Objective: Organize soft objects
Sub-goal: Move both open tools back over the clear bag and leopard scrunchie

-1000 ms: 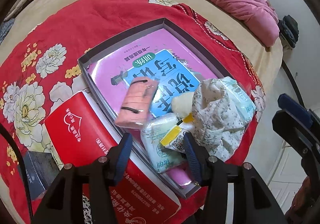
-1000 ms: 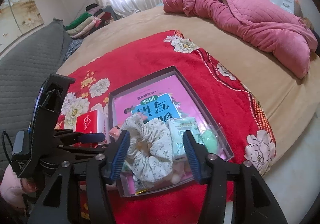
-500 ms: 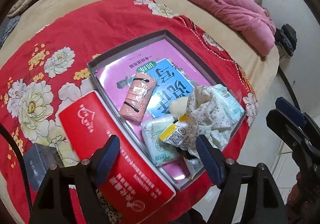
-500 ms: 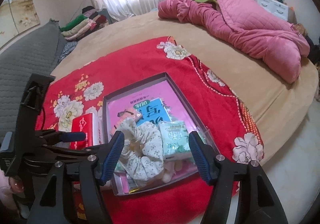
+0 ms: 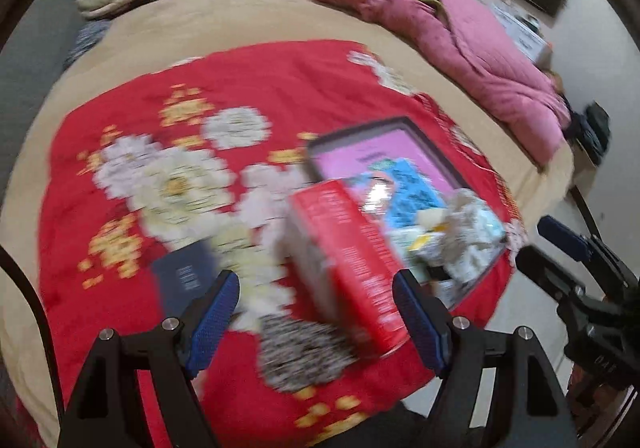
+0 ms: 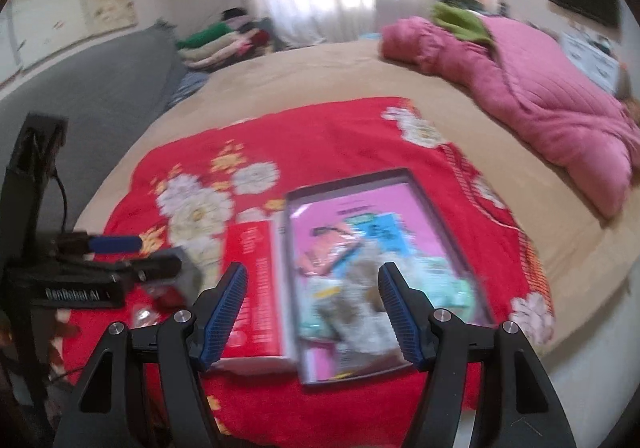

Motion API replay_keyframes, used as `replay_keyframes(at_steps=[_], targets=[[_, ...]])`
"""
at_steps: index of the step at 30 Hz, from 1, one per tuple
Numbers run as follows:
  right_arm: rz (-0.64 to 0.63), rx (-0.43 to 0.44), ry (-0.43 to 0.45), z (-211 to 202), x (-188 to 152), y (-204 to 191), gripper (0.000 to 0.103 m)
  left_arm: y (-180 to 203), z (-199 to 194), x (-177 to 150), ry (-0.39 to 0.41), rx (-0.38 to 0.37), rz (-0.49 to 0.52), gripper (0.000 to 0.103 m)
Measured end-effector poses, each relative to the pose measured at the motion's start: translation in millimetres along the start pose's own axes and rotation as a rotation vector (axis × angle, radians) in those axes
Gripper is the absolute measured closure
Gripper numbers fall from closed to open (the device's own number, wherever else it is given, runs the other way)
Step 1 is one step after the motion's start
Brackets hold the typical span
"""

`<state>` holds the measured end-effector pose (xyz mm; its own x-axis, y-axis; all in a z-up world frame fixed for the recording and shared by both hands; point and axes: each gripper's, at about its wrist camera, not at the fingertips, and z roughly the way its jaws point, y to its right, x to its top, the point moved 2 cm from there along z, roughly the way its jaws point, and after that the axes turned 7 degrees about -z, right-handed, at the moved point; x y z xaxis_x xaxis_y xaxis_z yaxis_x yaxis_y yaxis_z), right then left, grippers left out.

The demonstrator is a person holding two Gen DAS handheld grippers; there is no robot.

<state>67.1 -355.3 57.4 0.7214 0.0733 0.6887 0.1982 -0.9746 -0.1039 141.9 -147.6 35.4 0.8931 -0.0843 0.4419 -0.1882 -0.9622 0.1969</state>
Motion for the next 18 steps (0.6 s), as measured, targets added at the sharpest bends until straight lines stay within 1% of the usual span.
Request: replay_keyframes(at_steps=[3,9,14,16,18], targets=[[-0.07,0.044,-0.016,10,-1,-38,0.034,-41,-14,-9,0.019,0.032,-0.06,0.024],[-0.19,0.108,-0.073,32,-14,-105,0.034,-102,-20,-33,0.011,0.066,-0.155,0.024],[-0.244,0.129,-0.115,50,-31,-142,0.033,-139,-16,-57,-0.006,0.087,-0.207,0.024],[-0.254,0.138,-0.139,58,-37,-150,0.033,-148,-12,-64,-0.016,0.091,-0.219,0.024],[-0.274,0.135,-0.161,65,-42,-156,0.033,-159,-4,-73,-0.043,0.106,-0.233,0.024]])
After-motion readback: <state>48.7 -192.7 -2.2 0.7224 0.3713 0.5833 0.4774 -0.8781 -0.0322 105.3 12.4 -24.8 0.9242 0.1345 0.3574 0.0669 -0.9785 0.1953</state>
